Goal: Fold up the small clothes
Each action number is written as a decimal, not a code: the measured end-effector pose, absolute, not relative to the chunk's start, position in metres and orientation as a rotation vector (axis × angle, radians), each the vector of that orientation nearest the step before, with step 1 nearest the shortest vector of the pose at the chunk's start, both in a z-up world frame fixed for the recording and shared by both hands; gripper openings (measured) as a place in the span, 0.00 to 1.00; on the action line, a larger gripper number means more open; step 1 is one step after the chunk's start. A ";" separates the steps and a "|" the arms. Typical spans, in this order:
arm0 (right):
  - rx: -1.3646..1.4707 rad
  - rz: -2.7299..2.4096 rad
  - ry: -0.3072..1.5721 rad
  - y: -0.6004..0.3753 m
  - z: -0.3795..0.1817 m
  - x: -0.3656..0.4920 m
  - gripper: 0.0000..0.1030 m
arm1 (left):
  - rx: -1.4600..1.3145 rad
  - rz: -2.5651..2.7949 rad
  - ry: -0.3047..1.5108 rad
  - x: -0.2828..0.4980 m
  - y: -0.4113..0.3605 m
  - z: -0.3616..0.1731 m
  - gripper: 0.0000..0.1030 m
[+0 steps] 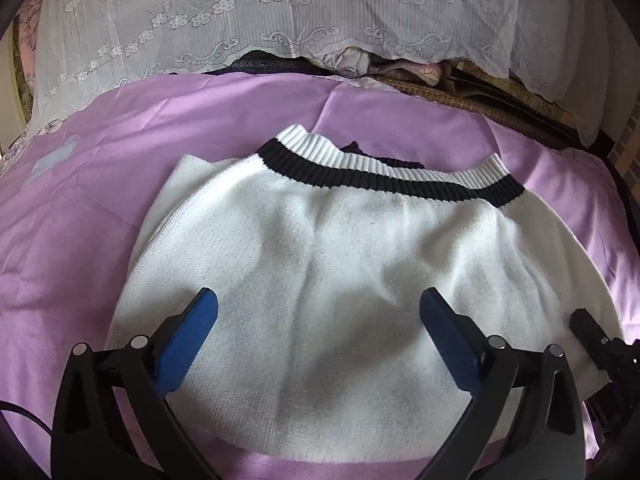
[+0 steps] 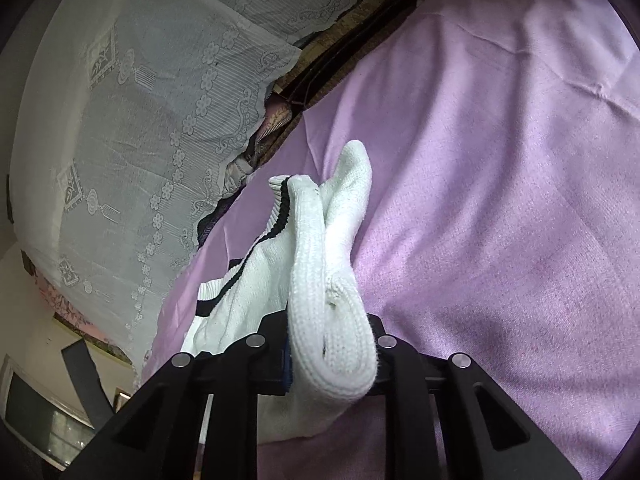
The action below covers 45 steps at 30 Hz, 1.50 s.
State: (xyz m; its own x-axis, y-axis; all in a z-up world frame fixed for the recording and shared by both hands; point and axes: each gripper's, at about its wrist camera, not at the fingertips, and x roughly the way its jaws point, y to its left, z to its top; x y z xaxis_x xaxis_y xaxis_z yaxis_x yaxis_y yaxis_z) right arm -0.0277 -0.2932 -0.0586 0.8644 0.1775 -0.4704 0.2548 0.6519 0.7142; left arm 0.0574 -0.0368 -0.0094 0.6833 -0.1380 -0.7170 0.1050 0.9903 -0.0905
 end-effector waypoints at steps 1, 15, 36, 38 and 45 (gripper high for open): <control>0.906 -0.047 0.570 -0.298 -0.067 -0.024 0.20 | -0.022 -0.150 0.810 0.056 -0.043 -0.010 0.96; 0.897 -0.028 0.582 -0.295 -0.066 -0.021 0.29 | 0.069 -0.152 0.828 0.055 -0.059 -0.021 0.96; 0.885 0.003 0.564 -0.292 -0.063 -0.021 0.40 | 0.068 -0.149 0.826 0.055 -0.059 -0.020 0.96; 0.885 0.005 0.563 -0.293 -0.062 -0.021 0.41 | 0.068 -0.149 0.826 0.055 -0.059 -0.020 0.96; 0.883 -0.011 0.571 -0.294 -0.063 -0.020 0.36 | 0.067 -0.149 0.825 0.055 -0.059 -0.020 0.96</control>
